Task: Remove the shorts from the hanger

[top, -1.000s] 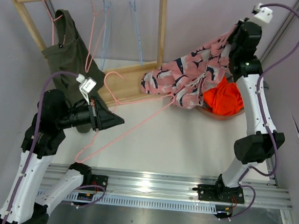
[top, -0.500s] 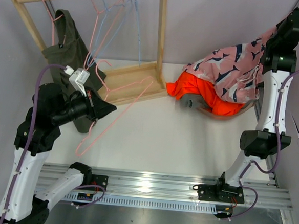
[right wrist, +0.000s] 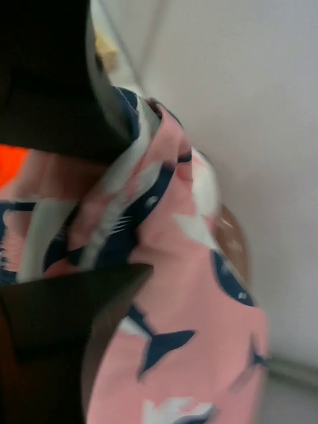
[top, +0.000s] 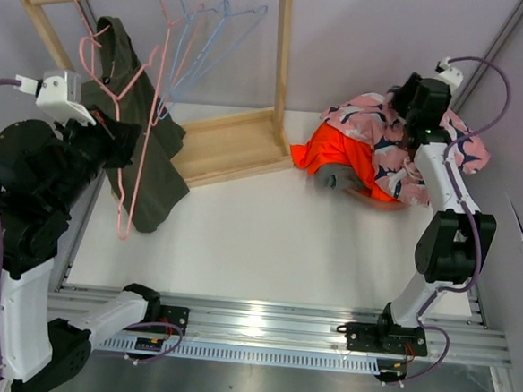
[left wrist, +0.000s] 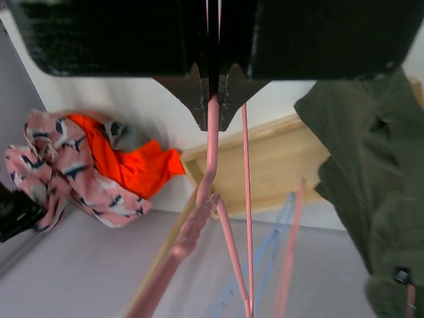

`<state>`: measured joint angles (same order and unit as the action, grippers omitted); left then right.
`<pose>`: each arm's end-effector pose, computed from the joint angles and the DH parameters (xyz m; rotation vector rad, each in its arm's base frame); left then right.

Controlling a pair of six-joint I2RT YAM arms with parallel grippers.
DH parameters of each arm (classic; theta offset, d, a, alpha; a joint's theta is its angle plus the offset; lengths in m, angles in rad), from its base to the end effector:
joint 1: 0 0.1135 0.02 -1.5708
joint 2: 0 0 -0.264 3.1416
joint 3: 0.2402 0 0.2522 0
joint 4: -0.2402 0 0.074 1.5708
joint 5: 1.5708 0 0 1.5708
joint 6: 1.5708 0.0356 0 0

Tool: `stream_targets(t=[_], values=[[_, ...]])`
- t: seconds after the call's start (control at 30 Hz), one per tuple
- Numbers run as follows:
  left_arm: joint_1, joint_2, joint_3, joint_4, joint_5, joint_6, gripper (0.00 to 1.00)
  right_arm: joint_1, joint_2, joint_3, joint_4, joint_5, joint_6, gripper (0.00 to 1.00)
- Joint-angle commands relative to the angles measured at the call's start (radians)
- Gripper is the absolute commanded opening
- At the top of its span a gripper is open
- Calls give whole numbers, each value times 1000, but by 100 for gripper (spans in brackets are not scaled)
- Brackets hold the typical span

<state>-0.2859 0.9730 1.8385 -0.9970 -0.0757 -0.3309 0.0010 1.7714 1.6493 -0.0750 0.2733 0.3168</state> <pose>0.0901 -0.0237 0.5428 -0.0956 1.7150 -0.3948 0.4292 -0.0092 0.3807 0.4699 1.6966 -0.0105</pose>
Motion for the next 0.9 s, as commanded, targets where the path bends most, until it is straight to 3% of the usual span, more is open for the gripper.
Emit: stream_targets(t=[0.0, 0.03, 0.2, 0.37, 0.4, 0.43, 0.57, 0.87], values=[[-4, 71, 132, -32, -160, 44, 0, 56, -101, -89, 78, -117, 42, 79], [-4, 87, 157, -35, -177, 46, 0, 65, -113, -120, 78, -120, 54, 85], [-4, 184, 384, -58, -271, 82, 0, 148, -237, -356, 156, -103, 100, 86], [-2, 308, 429, -60, -308, 104, 0, 205, -389, -561, 146, -82, 128, 88], [-1, 325, 429, -58, -309, 111, 0, 211, -414, -592, 142, -80, 128, 90], [4, 345, 444, -60, -309, 113, 0, 217, -440, -620, 141, -79, 130, 99], [57, 441, 495, -42, -240, 115, 0, 211, -596, -747, 121, -82, 163, 99], [270, 566, 464, 153, -15, 90, 0, 238, -734, -875, 78, -138, 163, 99]])
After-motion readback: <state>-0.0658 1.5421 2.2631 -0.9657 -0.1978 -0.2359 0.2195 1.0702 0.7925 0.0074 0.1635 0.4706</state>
